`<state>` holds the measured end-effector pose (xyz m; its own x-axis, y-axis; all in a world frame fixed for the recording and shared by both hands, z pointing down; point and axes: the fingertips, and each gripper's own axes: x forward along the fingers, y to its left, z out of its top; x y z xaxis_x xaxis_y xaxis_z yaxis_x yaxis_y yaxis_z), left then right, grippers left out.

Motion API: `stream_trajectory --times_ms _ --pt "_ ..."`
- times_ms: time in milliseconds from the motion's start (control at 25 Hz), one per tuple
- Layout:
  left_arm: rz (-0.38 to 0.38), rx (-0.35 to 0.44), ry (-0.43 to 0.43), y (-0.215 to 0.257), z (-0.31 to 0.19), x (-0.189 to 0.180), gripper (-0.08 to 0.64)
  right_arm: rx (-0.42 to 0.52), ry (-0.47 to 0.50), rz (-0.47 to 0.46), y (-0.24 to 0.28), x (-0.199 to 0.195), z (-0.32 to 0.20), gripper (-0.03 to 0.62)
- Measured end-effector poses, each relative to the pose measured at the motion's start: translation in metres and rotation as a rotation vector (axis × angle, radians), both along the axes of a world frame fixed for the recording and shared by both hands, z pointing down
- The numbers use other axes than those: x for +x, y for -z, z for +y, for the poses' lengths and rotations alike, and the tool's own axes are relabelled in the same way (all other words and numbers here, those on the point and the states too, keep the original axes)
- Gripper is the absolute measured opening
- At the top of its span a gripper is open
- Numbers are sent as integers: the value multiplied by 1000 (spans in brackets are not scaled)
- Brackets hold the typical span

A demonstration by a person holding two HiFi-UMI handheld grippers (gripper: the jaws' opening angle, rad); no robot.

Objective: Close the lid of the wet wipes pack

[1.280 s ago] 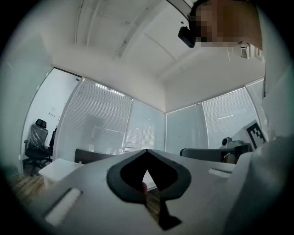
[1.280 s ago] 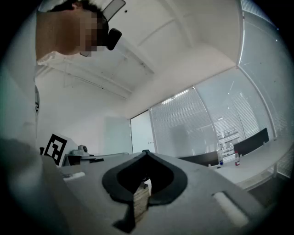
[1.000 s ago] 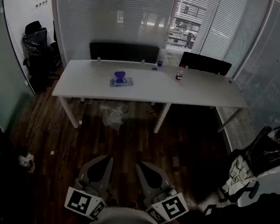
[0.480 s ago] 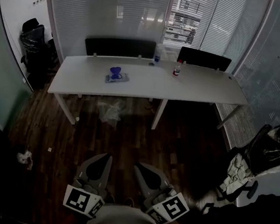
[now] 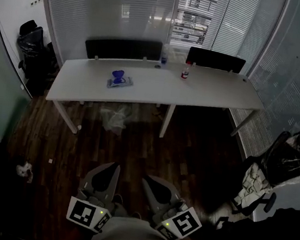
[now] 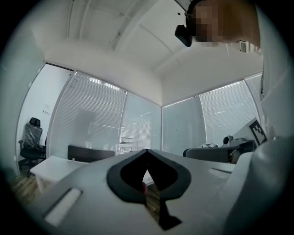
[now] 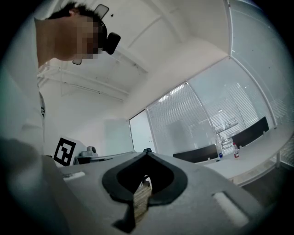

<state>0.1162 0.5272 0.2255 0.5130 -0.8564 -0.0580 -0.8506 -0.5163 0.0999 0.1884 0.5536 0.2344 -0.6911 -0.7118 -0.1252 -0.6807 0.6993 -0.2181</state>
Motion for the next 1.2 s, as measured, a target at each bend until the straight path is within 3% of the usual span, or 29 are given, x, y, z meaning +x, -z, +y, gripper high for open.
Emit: stream_trajectory --times_ms 440,800,1200 --pt "-2 -21 -5 -24 -75 -27 3 -23 -2 12 -21 -29 -74 0" --pt "-24 -49 33 -31 -233 -108 3 -86 -4 13 -34 -101 -230 0" --pt "28 -88 0 -34 -382 -168 3 -106 10 47 -24 -178 -386 0"
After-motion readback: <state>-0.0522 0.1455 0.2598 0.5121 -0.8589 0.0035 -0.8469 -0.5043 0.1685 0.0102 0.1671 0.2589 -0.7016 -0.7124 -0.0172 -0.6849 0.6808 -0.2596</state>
